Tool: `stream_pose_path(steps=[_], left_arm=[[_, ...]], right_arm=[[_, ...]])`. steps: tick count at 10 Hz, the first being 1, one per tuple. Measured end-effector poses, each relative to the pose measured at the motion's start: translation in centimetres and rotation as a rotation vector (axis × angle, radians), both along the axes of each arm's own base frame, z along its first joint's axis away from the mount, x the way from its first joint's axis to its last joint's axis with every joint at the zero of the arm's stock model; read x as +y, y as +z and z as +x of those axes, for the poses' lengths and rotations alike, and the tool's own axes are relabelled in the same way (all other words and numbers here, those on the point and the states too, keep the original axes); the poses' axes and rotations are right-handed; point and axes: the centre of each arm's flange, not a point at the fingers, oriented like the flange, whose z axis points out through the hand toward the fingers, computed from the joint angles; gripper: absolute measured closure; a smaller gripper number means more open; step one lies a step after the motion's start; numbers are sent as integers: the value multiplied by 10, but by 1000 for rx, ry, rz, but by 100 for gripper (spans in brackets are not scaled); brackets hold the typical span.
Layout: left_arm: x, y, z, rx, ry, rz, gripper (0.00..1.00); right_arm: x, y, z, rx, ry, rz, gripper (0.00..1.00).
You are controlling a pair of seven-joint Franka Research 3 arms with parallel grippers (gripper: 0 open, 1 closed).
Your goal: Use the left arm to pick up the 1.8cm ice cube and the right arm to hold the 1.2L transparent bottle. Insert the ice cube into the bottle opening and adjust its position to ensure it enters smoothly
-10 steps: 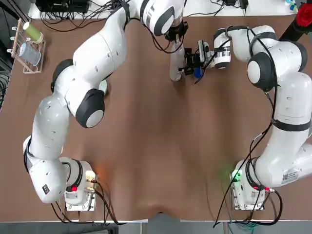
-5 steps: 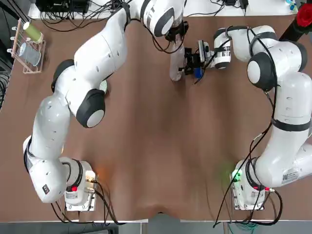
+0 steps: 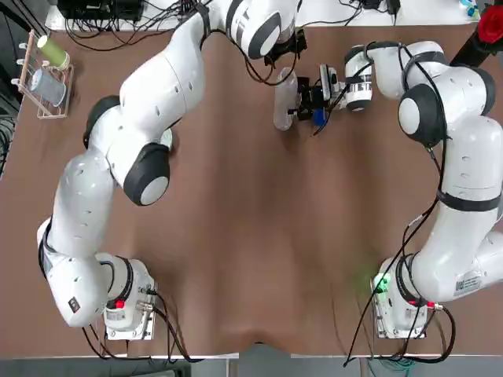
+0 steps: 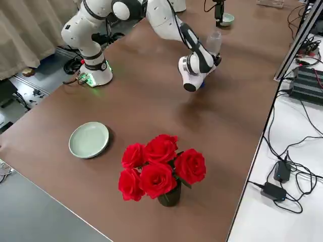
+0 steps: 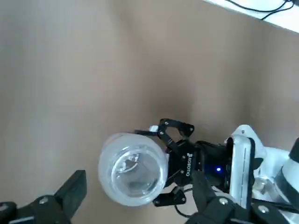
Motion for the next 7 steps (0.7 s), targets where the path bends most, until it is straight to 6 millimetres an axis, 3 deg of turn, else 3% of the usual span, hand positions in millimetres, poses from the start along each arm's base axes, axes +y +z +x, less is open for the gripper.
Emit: stream_pose_path(steps=[3,7], left_arm=[[42,21,8,76,-53,119,0],[145,79,26,185,-72,213,0]], right_arm=[[-4,0,2,-5,-6,3,0],[-16,0,6,-5,-24,4,0]])
